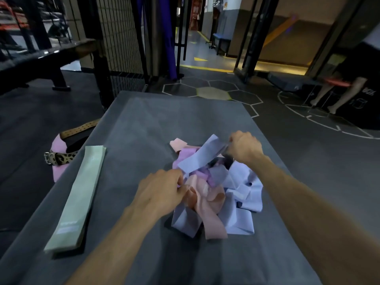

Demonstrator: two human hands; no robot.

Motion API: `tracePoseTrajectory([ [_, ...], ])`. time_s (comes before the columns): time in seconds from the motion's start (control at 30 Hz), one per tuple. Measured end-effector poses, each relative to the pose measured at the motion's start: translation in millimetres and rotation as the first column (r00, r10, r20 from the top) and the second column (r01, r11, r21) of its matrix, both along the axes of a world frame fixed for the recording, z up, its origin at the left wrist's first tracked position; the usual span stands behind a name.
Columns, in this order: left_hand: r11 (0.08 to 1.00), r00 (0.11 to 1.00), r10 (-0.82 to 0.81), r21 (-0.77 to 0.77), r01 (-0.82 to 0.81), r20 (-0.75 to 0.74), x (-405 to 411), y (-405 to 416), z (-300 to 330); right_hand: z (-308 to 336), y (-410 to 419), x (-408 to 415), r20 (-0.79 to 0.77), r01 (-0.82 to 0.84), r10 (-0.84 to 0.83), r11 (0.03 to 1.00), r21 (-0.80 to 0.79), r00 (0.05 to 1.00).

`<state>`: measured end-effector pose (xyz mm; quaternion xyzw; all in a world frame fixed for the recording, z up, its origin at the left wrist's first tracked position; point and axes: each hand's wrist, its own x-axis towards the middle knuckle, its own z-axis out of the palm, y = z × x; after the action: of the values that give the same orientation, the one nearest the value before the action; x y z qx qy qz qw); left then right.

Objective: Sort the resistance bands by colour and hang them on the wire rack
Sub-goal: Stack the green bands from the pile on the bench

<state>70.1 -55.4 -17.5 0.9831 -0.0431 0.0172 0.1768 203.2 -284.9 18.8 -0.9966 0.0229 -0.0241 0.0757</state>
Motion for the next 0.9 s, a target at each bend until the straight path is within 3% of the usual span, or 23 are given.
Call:
tracePoseTrajectory([
  [0.33, 0.992, 0.998, -0.056, -0.111, 0.06, 0.037, -18, 6, 7, 66, -15, -34, 0.137, 0.002, -0.024, 0.988, 0.156, 0.99],
  [0.5, 0.981, 0.996, -0.087, -0.174, 0.091, 0.03, -26, 13, 12, 81, -13, -35, 0.115, 0.039, -0.074, 0.957, 0.288, 0.991],
  [0.7, 0.964, 0.997, -0.055, -0.258, 0.068, 0.06, -32, 21, 18, 92, -9, -46, 0.189, -0.11, 0.008, 0.839, 0.534, 0.982],
  [0.8, 0.89, 0.992, -0.016, -0.45, 0.071, 0.124, -32, 22, 20, 102, 3, -58, 0.212, -0.228, 0.121, 0.756, 0.613, 0.97],
  [0.9, 0.728, 0.983, -0.002, -0.674, 0.128, 0.184, -31, 22, 26, 112, 24, -75, 0.208, -0.319, 0.245, 0.63, 0.708, 0.947],
])
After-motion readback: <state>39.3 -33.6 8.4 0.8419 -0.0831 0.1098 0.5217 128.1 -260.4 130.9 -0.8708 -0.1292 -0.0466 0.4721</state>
